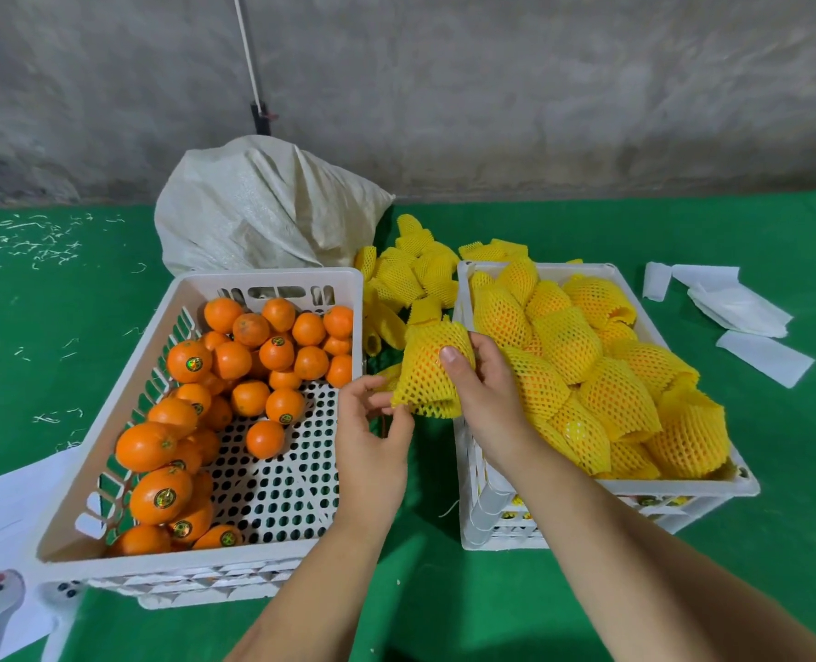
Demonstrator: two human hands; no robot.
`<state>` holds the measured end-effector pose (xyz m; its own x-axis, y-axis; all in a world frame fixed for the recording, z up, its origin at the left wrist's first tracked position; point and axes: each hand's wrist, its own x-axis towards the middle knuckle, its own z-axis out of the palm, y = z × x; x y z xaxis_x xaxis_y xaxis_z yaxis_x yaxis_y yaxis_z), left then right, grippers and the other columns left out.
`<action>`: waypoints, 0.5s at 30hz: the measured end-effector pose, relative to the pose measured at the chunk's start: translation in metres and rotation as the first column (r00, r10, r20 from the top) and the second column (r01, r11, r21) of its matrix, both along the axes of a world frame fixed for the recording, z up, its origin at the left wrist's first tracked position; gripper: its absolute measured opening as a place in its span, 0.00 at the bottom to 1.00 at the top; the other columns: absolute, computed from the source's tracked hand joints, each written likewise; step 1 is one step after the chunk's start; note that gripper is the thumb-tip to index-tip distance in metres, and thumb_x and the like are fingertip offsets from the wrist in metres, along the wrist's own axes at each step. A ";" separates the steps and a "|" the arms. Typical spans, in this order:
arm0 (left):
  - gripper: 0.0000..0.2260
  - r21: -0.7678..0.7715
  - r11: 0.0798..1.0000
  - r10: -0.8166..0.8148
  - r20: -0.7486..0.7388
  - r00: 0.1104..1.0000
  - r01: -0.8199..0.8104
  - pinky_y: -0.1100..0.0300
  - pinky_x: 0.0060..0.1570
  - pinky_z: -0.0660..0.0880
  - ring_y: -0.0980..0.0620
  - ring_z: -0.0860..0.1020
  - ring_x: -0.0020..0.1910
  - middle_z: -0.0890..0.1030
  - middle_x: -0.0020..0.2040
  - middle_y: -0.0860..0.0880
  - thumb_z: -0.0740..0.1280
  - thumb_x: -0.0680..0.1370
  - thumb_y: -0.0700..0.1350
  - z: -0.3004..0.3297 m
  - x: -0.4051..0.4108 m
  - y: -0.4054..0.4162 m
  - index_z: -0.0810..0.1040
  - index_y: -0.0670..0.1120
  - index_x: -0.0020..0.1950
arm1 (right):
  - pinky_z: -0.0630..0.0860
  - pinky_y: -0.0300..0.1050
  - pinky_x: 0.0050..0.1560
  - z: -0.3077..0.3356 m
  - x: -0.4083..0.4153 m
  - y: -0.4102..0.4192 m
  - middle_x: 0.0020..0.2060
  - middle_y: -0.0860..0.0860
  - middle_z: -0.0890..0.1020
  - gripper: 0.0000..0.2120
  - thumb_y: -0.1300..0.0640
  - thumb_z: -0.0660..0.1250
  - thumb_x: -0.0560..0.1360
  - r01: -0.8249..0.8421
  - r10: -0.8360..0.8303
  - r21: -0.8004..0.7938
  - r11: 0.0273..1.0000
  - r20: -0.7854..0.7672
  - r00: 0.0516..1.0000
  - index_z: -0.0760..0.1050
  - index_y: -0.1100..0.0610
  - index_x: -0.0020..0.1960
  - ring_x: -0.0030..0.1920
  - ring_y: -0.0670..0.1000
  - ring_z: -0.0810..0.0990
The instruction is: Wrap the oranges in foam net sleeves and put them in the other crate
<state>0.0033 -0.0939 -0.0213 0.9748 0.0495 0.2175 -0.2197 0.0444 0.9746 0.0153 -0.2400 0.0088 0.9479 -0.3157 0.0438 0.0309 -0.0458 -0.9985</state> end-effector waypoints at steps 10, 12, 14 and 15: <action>0.23 0.019 0.951 -0.306 -0.061 0.950 0.308 0.58 0.65 0.77 0.52 0.80 0.64 0.82 0.61 0.53 0.66 0.80 0.40 0.000 0.007 0.015 0.69 0.51 0.75 | 0.73 0.57 0.71 -0.002 -0.002 0.000 0.70 0.45 0.70 0.42 0.38 0.76 0.68 -0.038 0.026 -0.180 0.983 -0.066 0.997 0.59 0.40 0.75 0.68 0.47 0.73; 0.25 0.155 0.954 -0.249 -0.071 0.966 0.257 0.55 0.64 0.77 0.55 0.79 0.64 0.81 0.62 0.53 0.66 0.83 0.40 -0.001 0.014 0.018 0.64 0.55 0.77 | 0.72 0.56 0.71 -0.002 -0.001 0.003 0.69 0.43 0.70 0.37 0.44 0.77 0.71 -0.027 0.020 -0.243 0.970 -0.032 0.999 0.61 0.39 0.73 0.68 0.46 0.72; 0.26 0.391 0.899 -0.215 -0.003 0.977 0.199 0.60 0.60 0.75 0.62 0.77 0.64 0.79 0.62 0.59 0.67 0.83 0.41 -0.006 0.021 0.024 0.64 0.58 0.77 | 0.73 0.53 0.70 0.003 0.002 0.006 0.67 0.43 0.71 0.35 0.46 0.78 0.71 0.076 -0.074 -0.234 0.969 0.017 0.997 0.63 0.38 0.71 0.67 0.47 0.72; 0.26 0.482 0.859 -0.216 0.035 0.976 0.173 0.63 0.59 0.74 0.64 0.76 0.63 0.78 0.61 0.62 0.67 0.82 0.41 -0.009 0.024 0.027 0.65 0.59 0.77 | 0.74 0.51 0.69 0.011 0.006 0.003 0.67 0.43 0.72 0.36 0.44 0.78 0.69 0.156 -0.152 -0.183 0.971 0.036 0.988 0.63 0.37 0.71 0.66 0.47 0.73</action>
